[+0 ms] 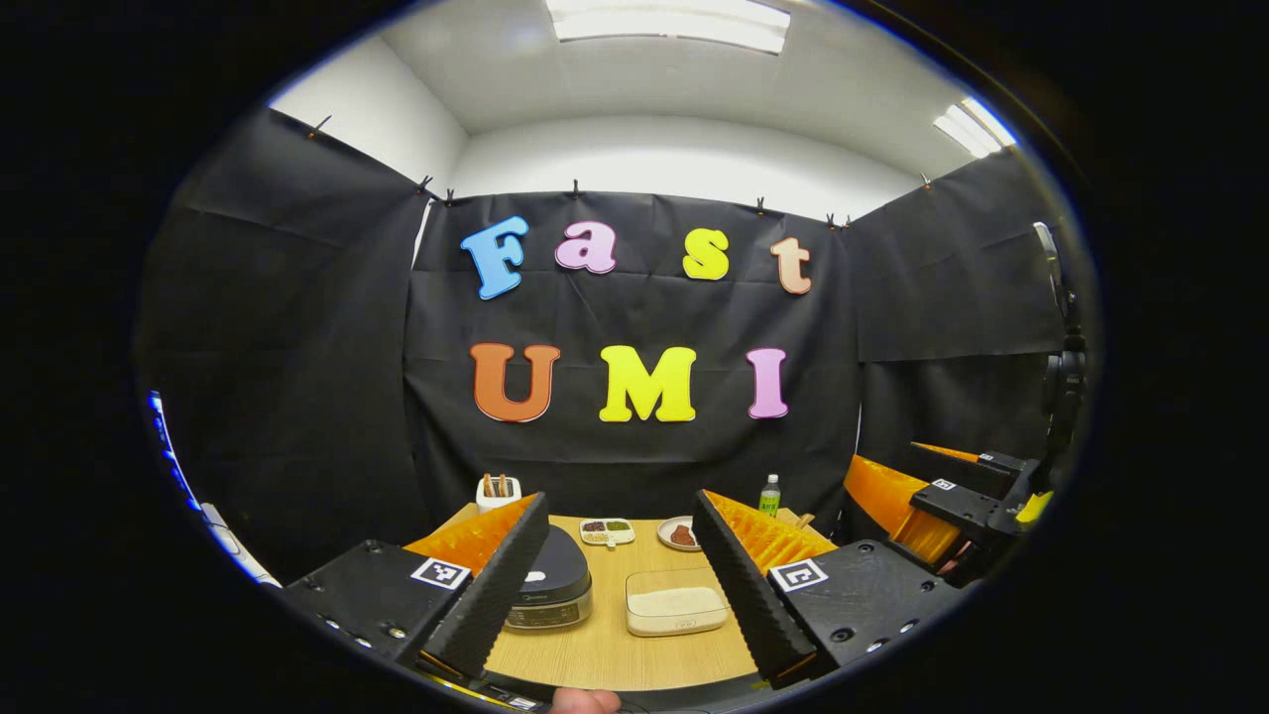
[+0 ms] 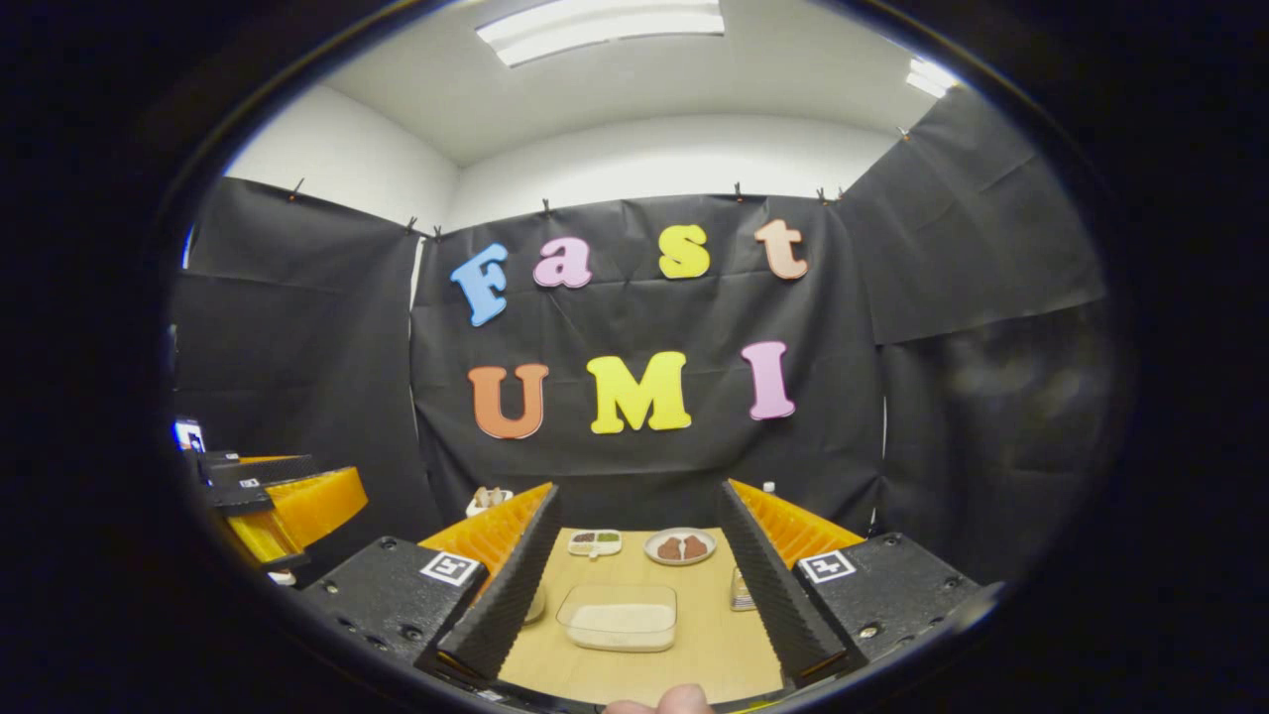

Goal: Close the left gripper, press the button to open the rice cooker; take a wooden spoon from the chopstick holder with the right hand, scoop a spoonful of rice and pour it into the rice cooker, then put the wooden spoon back into the chopstick holder.

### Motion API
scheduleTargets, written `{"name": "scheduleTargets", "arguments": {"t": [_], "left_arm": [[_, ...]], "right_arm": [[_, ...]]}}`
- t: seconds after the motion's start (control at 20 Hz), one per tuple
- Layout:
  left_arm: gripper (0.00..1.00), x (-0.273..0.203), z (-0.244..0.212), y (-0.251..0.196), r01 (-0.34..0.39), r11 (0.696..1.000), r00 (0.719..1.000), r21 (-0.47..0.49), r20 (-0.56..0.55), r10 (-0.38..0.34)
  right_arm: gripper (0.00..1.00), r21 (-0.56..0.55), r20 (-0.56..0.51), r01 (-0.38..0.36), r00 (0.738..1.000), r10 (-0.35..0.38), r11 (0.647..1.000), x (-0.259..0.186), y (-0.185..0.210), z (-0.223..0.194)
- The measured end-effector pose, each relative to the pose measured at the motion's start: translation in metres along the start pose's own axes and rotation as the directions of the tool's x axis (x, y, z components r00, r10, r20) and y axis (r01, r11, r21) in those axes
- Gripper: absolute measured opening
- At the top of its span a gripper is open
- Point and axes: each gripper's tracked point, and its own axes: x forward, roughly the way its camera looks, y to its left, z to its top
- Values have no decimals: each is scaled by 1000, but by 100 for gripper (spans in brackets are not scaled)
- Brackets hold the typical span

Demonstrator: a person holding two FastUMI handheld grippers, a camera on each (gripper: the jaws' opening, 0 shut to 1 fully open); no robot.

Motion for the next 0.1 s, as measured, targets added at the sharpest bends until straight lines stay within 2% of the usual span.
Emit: {"name": "scheduleTargets", "arguments": {"t": [0.1], "left_arm": [[95,2,-1,-2,4,1000,1000,-2,-9,-4]], "right_arm": [[100,0,2,8,1000,-8,1000,0,-5,0]]}}
